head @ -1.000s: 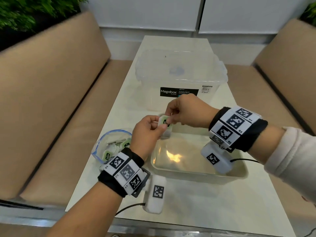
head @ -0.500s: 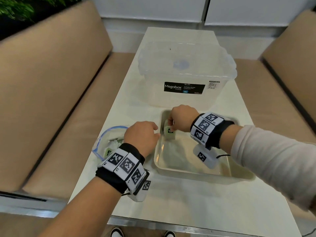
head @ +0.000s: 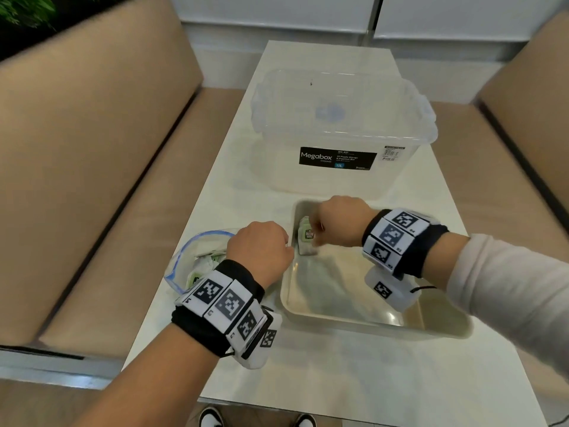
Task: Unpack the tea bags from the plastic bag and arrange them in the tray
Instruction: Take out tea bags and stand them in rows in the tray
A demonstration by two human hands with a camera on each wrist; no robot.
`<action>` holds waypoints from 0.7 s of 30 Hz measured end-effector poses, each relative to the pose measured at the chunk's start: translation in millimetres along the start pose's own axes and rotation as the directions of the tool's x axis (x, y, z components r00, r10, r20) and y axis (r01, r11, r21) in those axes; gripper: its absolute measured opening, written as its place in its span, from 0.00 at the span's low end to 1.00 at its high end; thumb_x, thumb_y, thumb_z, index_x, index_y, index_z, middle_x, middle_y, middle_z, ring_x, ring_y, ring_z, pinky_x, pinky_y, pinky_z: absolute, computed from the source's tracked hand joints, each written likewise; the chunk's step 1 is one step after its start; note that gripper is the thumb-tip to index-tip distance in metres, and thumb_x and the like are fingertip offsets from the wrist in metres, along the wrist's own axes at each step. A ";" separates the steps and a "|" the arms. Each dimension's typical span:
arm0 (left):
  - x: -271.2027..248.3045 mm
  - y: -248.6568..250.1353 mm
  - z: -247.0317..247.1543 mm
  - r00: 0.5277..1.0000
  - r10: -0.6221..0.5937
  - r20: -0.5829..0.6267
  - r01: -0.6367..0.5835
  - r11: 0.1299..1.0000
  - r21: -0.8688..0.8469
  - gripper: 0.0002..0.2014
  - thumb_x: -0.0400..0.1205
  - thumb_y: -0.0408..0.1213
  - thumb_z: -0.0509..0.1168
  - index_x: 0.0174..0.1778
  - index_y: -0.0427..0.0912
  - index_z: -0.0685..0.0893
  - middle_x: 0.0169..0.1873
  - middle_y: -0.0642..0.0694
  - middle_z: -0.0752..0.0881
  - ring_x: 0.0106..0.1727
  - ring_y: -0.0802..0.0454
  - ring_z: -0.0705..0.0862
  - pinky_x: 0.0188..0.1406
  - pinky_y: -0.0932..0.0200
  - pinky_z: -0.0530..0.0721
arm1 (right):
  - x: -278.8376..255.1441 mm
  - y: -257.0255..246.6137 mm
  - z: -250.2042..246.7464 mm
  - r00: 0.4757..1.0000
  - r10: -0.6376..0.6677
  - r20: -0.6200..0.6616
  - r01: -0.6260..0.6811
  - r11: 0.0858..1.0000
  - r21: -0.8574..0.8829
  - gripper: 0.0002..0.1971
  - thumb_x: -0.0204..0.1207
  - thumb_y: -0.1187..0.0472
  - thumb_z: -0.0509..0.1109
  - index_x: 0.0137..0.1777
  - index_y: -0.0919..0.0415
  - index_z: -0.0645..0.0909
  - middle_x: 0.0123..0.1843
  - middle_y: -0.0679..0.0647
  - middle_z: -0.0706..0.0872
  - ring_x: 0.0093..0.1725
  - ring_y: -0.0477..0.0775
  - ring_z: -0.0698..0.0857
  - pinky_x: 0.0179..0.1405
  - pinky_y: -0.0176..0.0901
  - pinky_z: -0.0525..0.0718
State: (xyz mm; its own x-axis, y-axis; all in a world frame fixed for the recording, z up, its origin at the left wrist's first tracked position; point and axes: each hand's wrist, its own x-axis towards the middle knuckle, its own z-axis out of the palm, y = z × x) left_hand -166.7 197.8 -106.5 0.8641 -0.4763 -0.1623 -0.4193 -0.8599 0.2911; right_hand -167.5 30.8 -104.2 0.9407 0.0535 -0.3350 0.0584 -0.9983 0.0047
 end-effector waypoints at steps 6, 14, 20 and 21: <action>1.4 0.0 0.1 1.000 -0.005 0.013 0.005 1.000 0.001 0.05 0.77 0.41 0.61 0.40 0.48 0.81 0.41 0.47 0.84 0.44 0.46 0.80 0.39 0.59 0.75 | 10.6 -0.8 14.7 0.894 -0.141 0.425 0.206 0.972 -0.112 0.25 0.79 0.64 0.63 0.75 0.44 0.72 0.64 0.49 0.83 0.54 0.53 0.79 0.58 0.40 0.76; 0.8 -1.7 2.3 1.000 0.016 0.003 -0.016 1.000 0.002 0.14 0.79 0.43 0.60 0.53 0.43 0.87 0.49 0.43 0.88 0.51 0.43 0.84 0.42 0.58 0.77 | 23.1 -5.4 22.9 0.895 -0.174 0.410 0.229 0.969 -0.089 0.23 0.82 0.63 0.60 0.77 0.51 0.70 0.70 0.51 0.80 0.66 0.55 0.78 0.63 0.38 0.72; 1.8 -23.4 -25.7 1.000 0.013 -0.013 -0.015 0.980 -0.200 0.11 0.77 0.51 0.66 0.50 0.51 0.86 0.46 0.50 0.89 0.52 0.50 0.84 0.54 0.52 0.83 | 10.6 -8.6 -5.1 0.965 -0.098 0.243 0.098 0.995 0.012 0.08 0.75 0.56 0.70 0.54 0.51 0.85 0.43 0.45 0.83 0.45 0.49 0.80 0.45 0.37 0.74; 1.4 -31.6 -34.8 0.999 0.013 -0.042 -0.024 0.966 -0.256 0.07 0.76 0.48 0.67 0.46 0.52 0.86 0.46 0.51 0.89 0.49 0.50 0.84 0.52 0.53 0.83 | 5.1 -10.4 -16.7 0.981 -0.081 0.177 0.075 0.996 0.042 0.03 0.74 0.55 0.71 0.46 0.51 0.84 0.38 0.44 0.82 0.40 0.47 0.80 0.40 0.36 0.73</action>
State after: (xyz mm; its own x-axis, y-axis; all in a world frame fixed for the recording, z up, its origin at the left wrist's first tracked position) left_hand -142.6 230.7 -83.1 0.8694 -0.4797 -0.1190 -0.3543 -0.7728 0.5265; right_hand -157.8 41.9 -90.2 0.8587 0.1295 -0.4958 0.1148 -0.9916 -0.0603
